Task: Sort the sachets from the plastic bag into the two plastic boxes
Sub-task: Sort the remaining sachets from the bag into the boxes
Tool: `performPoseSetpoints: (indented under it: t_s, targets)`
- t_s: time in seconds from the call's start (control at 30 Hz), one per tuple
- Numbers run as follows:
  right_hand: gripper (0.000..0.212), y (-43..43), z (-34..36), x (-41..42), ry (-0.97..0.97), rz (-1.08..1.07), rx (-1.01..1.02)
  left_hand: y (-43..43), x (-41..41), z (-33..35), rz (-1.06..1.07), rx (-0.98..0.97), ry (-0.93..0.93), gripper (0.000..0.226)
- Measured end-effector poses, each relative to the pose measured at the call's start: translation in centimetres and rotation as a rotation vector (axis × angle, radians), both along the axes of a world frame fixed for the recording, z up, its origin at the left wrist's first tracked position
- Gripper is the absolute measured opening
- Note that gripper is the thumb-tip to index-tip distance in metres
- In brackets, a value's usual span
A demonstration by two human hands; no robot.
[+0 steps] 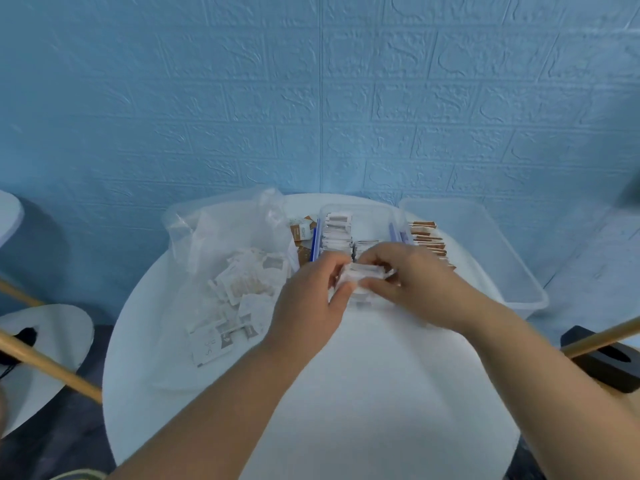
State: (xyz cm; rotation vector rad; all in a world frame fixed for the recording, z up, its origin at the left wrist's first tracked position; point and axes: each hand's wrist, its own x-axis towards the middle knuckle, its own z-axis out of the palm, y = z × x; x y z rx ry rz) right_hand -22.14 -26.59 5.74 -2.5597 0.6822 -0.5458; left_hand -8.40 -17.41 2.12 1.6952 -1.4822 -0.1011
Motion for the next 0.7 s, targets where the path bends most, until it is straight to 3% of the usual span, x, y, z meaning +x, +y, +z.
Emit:
performPoseSetpoints:
  t_s: [0.17, 0.43, 0.6, 0.7]
  targets:
    - [0.014, -5.7, 2.0, 1.7, 0.068, -0.024, -0.024, -4.8, 0.8, 1.0, 0.06, -0.016, 0.051, 0.029]
    - [0.009, -14.2, -1.4, 3.5, 0.05, -0.264, 0.024, -5.7, 1.0, -3.2, 0.209, 0.117, 0.161, 0.071]
    - [0.018, -15.7, -2.5, 4.5, 0.17, -0.188, -0.092, -5.4, 0.9, -4.0, 0.204, 0.117, 0.326, 0.074]
    - [0.017, -16.1, -2.5, 4.9, 0.25, -0.151, -0.13, -5.5, 1.0, -4.5, 0.216, 0.133, 0.328, 0.08]
